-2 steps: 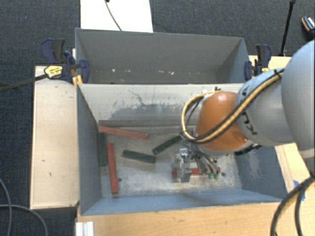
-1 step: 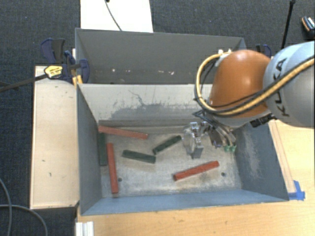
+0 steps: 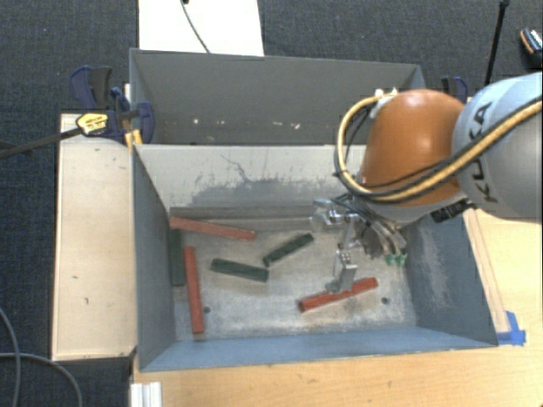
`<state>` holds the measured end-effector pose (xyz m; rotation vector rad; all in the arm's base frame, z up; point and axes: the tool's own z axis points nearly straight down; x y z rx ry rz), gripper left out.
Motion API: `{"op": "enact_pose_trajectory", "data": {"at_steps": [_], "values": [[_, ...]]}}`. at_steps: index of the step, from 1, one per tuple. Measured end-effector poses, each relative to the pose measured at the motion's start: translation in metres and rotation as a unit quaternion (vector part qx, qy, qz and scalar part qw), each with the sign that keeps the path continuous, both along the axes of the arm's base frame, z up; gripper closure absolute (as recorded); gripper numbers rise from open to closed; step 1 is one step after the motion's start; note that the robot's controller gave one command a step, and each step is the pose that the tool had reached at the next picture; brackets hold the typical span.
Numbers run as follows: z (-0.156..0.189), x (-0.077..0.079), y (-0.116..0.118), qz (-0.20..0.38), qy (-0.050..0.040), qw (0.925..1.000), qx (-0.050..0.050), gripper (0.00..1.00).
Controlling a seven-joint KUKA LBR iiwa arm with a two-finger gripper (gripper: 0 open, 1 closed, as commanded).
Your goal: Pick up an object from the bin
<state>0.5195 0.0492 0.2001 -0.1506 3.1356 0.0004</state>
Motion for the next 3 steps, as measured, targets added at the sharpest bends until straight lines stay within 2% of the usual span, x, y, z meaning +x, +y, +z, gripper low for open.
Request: {"op": "enact_pose_trajectory", "data": {"at_steps": [1,2,3], "values": [[-0.134,0.051,0.019,-0.040,0.0023,0.9992,0.000,0.00],[-0.129,0.052,0.018,-0.039,-0.0002,0.9993,0.000,1.00],[0.003,0.033,-0.044,-0.031,-0.0044,0.9995,-0.001,1.00]]}}
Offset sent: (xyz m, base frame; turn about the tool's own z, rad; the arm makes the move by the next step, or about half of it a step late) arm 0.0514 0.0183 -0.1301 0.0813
